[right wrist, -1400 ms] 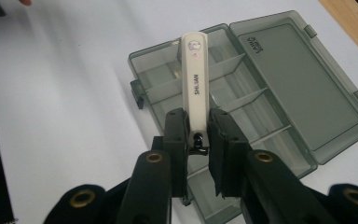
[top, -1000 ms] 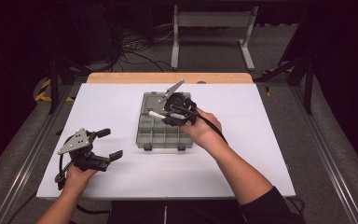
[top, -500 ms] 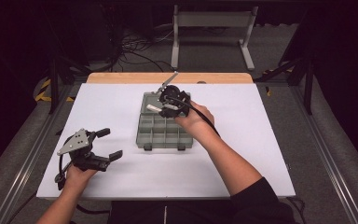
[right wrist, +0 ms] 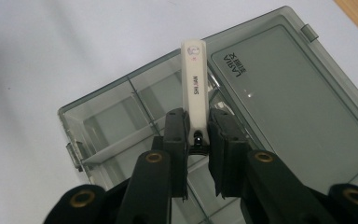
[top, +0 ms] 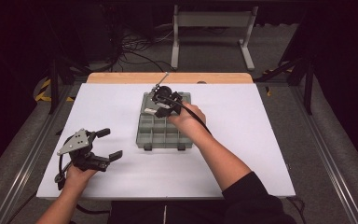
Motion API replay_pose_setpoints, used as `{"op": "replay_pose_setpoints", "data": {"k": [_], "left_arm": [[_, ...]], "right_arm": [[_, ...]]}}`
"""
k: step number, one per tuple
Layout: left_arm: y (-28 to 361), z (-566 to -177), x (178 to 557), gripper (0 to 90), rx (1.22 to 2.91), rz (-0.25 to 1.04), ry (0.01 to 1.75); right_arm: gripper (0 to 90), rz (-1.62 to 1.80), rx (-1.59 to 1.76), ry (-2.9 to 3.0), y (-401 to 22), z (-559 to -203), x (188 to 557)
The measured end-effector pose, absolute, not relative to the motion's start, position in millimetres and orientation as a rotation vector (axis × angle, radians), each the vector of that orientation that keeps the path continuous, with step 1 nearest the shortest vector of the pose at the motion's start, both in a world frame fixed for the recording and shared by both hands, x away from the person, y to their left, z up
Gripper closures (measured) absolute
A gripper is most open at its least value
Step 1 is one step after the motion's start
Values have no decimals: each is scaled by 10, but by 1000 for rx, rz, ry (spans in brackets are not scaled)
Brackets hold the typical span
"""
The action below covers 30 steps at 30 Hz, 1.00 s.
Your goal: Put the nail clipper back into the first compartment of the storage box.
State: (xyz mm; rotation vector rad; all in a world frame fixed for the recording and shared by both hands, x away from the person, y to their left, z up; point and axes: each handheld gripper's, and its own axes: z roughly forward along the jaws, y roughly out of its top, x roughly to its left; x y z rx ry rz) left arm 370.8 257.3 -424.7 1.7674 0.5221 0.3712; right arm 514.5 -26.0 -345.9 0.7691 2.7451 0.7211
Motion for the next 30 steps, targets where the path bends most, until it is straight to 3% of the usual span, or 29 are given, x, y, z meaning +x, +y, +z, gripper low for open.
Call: {"op": "replay_pose_setpoints", "data": {"k": [30], "left_arm": [[2566,-4247,3705,33,1776,372,502]], "right_arm": [[786,711,766,2719,60,-3734,5269]]}}
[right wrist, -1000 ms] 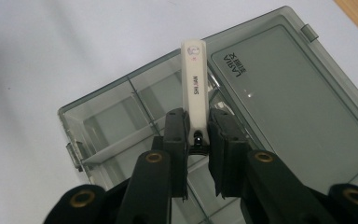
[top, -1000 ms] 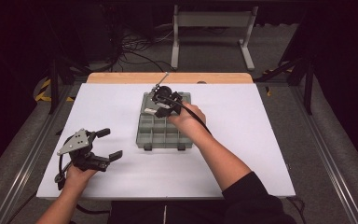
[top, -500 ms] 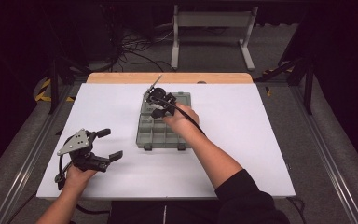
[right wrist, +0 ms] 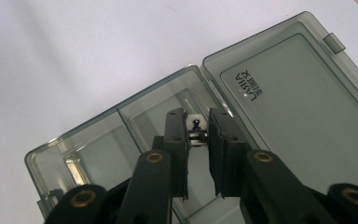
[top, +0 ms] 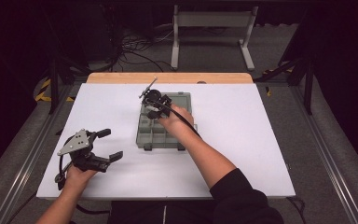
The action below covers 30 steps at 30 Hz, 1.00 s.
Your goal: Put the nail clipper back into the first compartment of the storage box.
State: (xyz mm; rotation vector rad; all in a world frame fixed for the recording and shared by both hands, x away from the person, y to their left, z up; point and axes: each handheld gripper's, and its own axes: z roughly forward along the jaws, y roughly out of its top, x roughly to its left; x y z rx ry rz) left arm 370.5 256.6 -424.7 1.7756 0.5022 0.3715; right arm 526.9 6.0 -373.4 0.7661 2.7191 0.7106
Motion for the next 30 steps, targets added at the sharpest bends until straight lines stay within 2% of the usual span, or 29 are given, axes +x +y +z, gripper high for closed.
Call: {"op": "replay_pose_setpoints", "data": {"k": [30], "left_arm": [[2550,-4260,3716,31,1783,354,511]], "right_arm": [[768,690,776,2751,147,-3915,5265]]}}
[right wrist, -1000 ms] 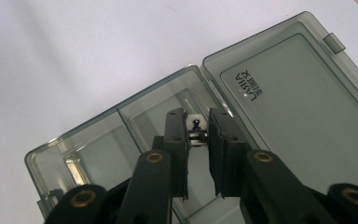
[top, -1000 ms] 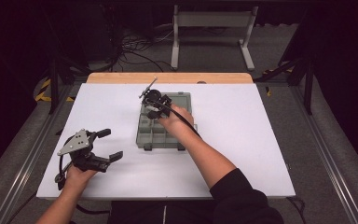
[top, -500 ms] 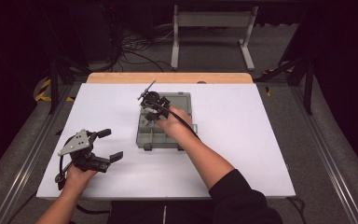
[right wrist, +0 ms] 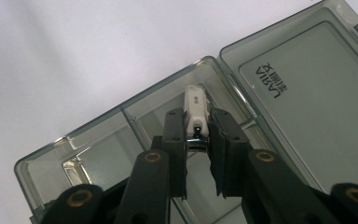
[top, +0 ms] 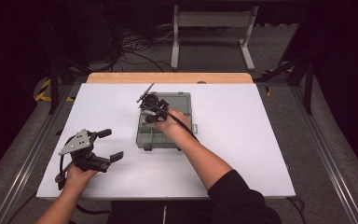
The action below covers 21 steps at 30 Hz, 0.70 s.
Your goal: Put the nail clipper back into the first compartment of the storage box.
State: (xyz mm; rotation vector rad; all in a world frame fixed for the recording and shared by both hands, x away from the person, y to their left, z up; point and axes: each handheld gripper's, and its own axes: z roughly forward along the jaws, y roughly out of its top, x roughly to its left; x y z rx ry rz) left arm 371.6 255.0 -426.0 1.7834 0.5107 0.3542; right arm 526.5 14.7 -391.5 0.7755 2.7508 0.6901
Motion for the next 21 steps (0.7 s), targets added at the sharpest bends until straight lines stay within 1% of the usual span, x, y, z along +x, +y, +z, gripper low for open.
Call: {"op": "replay_pose_setpoints", "data": {"k": [1,3,7,10,14,16,18,19,21], "left_arm": [[2550,-4261,3720,30,1782,361,508],[2548,-4264,3725,30,1781,366,511],[2553,-4266,3738,28,1783,351,530],[2562,-4268,3748,29,1767,331,550],[2573,-4258,3754,37,1754,345,562],[2571,-4240,3751,50,1764,349,558],[2566,-4196,3752,84,1798,374,566],[2563,-4170,3759,99,1814,365,579],[2549,-4136,3775,162,1823,366,585]], "right_arm": [[763,691,769,2750,150,-3922,5262],[696,690,770,2747,160,-3928,5250],[684,706,777,2742,157,-3917,5231],[729,736,767,2728,119,-3869,5214],[861,795,761,2718,27,-3748,5157],[900,814,747,2706,-28,-3687,5123],[900,846,746,2689,-108,-3614,5080],[900,865,746,2681,-155,-3576,5058],[900,907,744,2670,-261,-3500,5012]]}}
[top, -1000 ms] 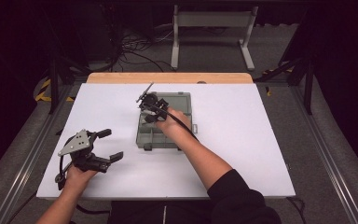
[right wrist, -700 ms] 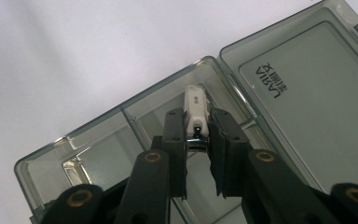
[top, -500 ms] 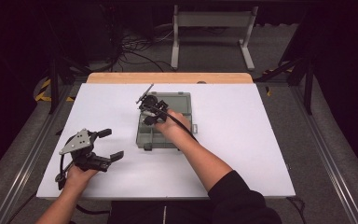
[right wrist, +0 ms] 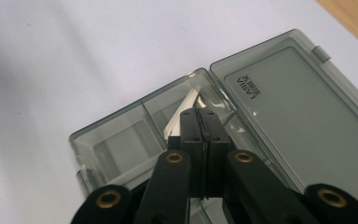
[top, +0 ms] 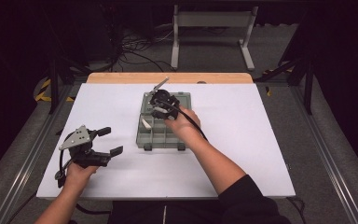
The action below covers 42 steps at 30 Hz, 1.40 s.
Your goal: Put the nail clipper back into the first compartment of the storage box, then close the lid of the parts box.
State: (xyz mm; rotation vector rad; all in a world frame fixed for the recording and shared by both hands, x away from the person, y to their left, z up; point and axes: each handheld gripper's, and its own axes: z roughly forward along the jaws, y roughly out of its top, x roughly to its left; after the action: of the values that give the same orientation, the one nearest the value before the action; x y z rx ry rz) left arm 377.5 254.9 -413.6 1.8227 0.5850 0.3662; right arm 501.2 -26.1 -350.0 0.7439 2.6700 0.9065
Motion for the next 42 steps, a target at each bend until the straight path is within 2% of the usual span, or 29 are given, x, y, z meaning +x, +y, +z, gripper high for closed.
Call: {"op": "replay_pose_setpoints", "data": {"k": [6,9,12,18,32,42], "left_arm": [[2494,-4038,3817,394,1838,368,590],[2460,-3974,3832,569,1854,374,590],[2444,-3929,3845,696,1861,386,583],[2384,-3869,3952,894,1908,330,681],[2197,-3699,4292,898,2011,320,727],[2082,-3639,4686,898,2060,281,777]], "right_arm": [[900,1005,724,2631,-606,-3287,4851],[900,1034,712,2594,-810,-3185,4755],[900,1064,719,2572,-982,-3119,4702],[900,1084,747,2545,-1231,-3065,4652],[900,1059,792,2546,-1560,-3075,4794],[900,1005,794,2556,-1603,-3152,4996]]}}
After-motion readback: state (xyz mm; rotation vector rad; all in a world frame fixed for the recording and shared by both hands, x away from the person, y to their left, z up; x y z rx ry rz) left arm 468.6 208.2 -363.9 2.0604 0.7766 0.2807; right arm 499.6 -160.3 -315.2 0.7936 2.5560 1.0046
